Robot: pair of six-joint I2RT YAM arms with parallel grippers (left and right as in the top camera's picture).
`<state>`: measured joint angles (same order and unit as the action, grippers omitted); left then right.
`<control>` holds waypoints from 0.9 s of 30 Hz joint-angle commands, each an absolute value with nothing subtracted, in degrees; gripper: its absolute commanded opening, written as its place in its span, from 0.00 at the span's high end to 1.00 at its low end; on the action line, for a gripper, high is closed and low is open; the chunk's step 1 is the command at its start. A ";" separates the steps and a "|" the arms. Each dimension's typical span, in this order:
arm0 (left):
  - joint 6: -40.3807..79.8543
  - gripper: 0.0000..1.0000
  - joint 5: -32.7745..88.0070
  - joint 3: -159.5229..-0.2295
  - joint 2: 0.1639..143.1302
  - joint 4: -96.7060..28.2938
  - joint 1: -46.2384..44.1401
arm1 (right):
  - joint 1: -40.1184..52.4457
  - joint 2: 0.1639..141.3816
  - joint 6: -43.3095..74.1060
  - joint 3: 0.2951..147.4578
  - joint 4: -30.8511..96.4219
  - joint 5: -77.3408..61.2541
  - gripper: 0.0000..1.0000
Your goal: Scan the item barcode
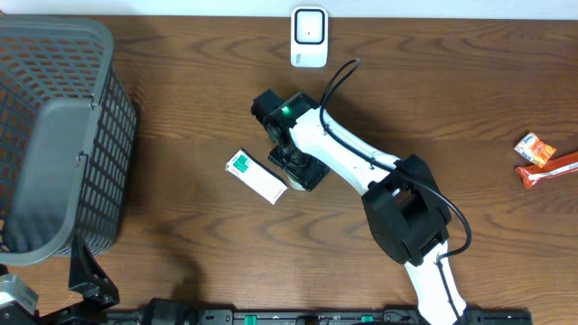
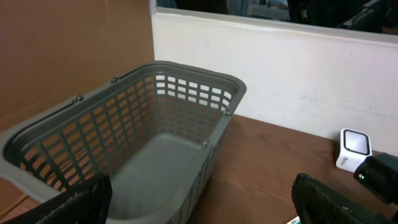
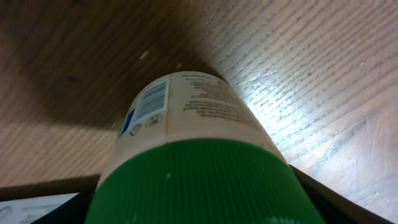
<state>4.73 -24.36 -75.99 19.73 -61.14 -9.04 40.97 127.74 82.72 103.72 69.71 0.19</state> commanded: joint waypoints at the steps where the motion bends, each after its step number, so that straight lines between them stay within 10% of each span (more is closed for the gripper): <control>1: 5.19 0.07 -24.71 -76.01 19.77 -61.10 -8.80 | 40.47 126.65 73.71 103.96 69.76 2.11 0.27; 14: 5.21 0.07 -24.71 -76.01 19.77 -61.08 -8.80 | 37.54 126.63 10.68 112.22 76.60 5.48 0.24; 17: 5.19 0.07 -24.71 -76.01 19.77 -61.10 -8.80 | 37.54 126.63 5.89 116.38 79.90 5.56 0.05; 27: 5.19 0.08 -24.71 -76.01 19.77 -61.08 -8.80 | 37.52 126.63 47.37 124.92 92.51 4.03 0.01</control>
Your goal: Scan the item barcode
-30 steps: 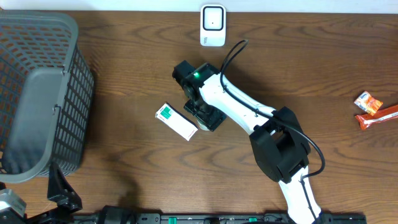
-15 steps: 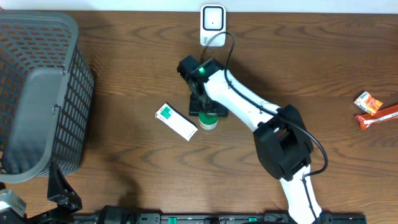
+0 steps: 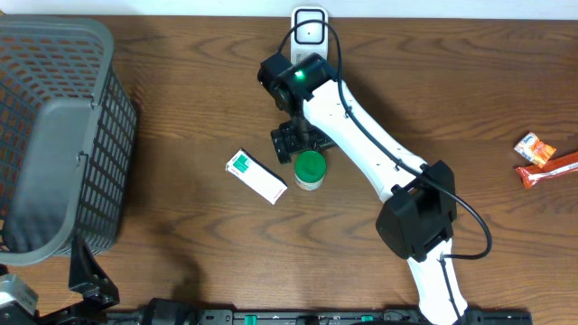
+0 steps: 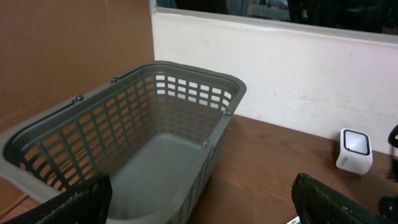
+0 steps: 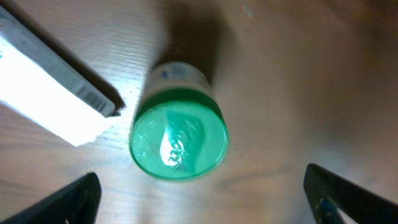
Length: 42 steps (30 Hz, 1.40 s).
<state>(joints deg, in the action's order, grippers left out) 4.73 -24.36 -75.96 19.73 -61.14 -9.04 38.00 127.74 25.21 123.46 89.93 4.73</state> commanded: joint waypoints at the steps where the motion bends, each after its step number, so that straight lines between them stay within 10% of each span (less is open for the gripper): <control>1: 5.19 0.08 -24.71 -76.01 19.77 -61.08 -8.80 | 37.54 126.65 56.71 124.77 94.02 1.13 0.01; 19: 5.21 0.07 -24.71 -76.01 19.77 -61.10 -8.80 | 38.06 126.67 86.32 106.85 77.71 -4.49 0.01; 29: 5.19 0.08 -24.71 -76.01 19.77 -61.08 -8.80 | 36.95 126.67 85.69 95.81 64.88 -2.83 0.30; 37: 5.21 0.08 -24.71 -76.01 19.77 -61.10 -8.80 | 35.62 126.63 67.20 96.60 65.23 -2.35 0.39; 42: 5.21 0.07 -24.71 -76.01 19.77 -61.08 -8.80 | 33.76 126.63 35.97 99.77 65.65 -1.48 0.36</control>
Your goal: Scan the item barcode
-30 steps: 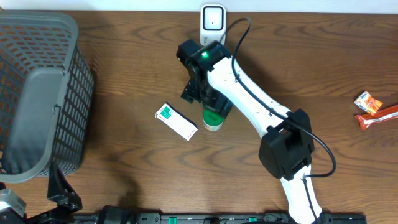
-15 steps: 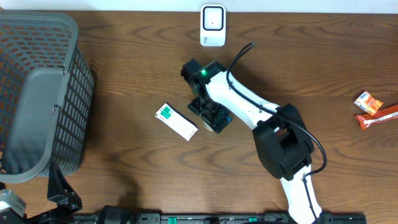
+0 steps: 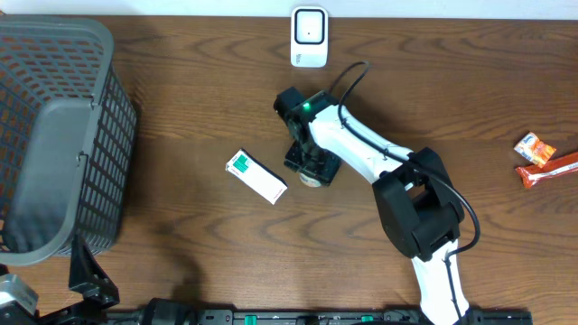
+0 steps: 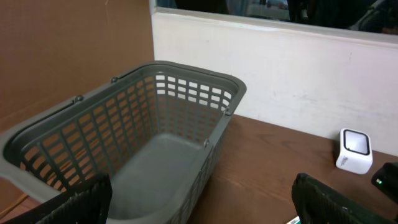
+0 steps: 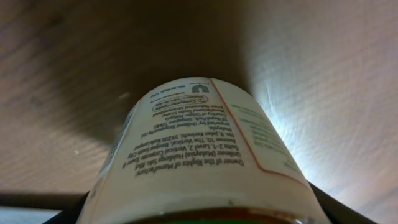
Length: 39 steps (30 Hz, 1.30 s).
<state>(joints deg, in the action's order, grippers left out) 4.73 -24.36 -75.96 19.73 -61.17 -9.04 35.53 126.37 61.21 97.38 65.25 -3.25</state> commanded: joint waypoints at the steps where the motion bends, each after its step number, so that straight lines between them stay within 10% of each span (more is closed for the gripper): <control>1: 5.21 0.07 -24.71 -76.01 19.77 -61.08 -8.80 | 33.41 126.63 28.86 100.62 66.13 -1.58 0.34; 8: 5.19 0.07 -24.71 -76.01 19.77 -61.08 -8.80 | 31.81 126.63 1.58 108.60 74.63 4.56 0.22; 13: 5.21 0.07 -24.71 -76.01 19.77 -61.10 -8.80 | 32.29 126.63 2.52 115.83 79.57 7.27 0.01; 29: 5.21 0.07 -24.71 -76.01 19.77 -61.08 -8.80 | 32.67 126.65 84.60 117.93 86.02 -5.80 0.01; 39: 5.19 0.07 -24.71 -76.01 19.77 -61.10 -8.80 | 32.51 126.65 102.94 110.17 77.14 -4.29 0.01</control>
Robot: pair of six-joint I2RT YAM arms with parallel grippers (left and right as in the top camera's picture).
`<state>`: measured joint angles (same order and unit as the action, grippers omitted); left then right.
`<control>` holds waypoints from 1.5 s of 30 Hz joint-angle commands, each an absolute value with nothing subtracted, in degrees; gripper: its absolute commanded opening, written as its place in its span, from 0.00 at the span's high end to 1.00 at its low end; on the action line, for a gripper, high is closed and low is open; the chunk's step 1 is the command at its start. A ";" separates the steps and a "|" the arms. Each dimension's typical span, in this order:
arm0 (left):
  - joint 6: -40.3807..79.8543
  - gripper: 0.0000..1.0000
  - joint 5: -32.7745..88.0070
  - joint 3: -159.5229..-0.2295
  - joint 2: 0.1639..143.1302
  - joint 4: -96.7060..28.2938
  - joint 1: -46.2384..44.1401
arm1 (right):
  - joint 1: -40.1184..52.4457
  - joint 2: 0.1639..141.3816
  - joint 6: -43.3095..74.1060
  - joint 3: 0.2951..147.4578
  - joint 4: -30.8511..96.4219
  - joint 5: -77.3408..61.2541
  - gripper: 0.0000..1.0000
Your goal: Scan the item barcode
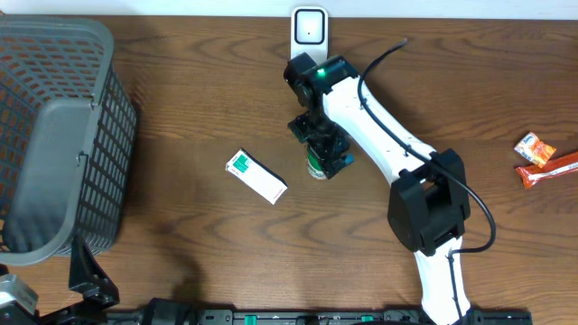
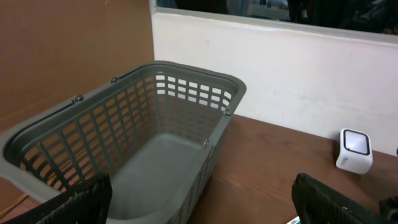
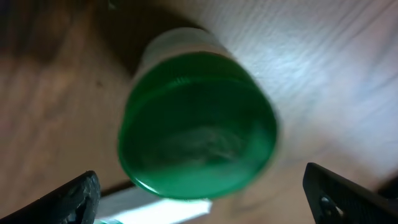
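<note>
A white bottle with a green cap (image 3: 198, 124) stands upright on the wooden table, blurred in the right wrist view. In the overhead view the bottle (image 1: 315, 169) peeks out under the right arm. My right gripper (image 3: 202, 186) hangs over the cap, open, its fingertips (image 3: 68, 199) far apart and touching nothing. The white barcode scanner (image 1: 309, 36) stands at the table's far edge, also visible as the scanner (image 2: 353, 149) in the left wrist view. My left gripper (image 2: 199, 205) is open, empty, and faces the basket.
A grey mesh basket (image 1: 54, 135) fills the left side. A white and green box (image 1: 256, 175) lies just left of the bottle. Two orange snack packs (image 1: 542, 158) lie at the right edge.
The right wrist camera was pressed close to the bottle's label side; now it looks down on the green cap from higher up, with the fingers wide apart. The left arm is unchanged.
The right gripper was low on the bottle beside the box. Then it stood open above the upright bottle. Then it was down on the bottle again, its label filling the view. Now it is open above the cap, the bottle still near the box.
</note>
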<state>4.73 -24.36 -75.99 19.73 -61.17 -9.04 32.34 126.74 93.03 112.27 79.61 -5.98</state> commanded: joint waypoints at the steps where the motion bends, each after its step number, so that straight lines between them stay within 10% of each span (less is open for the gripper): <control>1: 5.21 0.07 -24.71 -76.01 19.77 -61.08 -8.80 | 32.51 126.65 104.29 109.27 75.96 -4.12 0.01; 16: 5.21 0.08 -24.71 -76.01 19.77 -61.08 -8.80 | 32.23 126.65 111.04 100.33 67.53 0.95 0.01; 27: 5.19 0.08 -24.71 -76.01 19.77 -61.10 -8.80 | 32.25 126.65 108.92 100.33 67.46 3.49 0.36; 37: 5.19 0.07 -24.71 -76.01 19.77 -61.10 -8.80 | 30.81 126.61 78.63 100.64 69.19 -2.63 0.44; 45: 5.19 0.08 -24.71 -76.01 19.77 -61.10 -8.80 | 27.14 126.58 29.15 102.98 70.87 -3.53 0.43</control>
<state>4.73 -24.36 -75.99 19.73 -61.14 -9.04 28.56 126.72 53.98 101.19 70.17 -2.87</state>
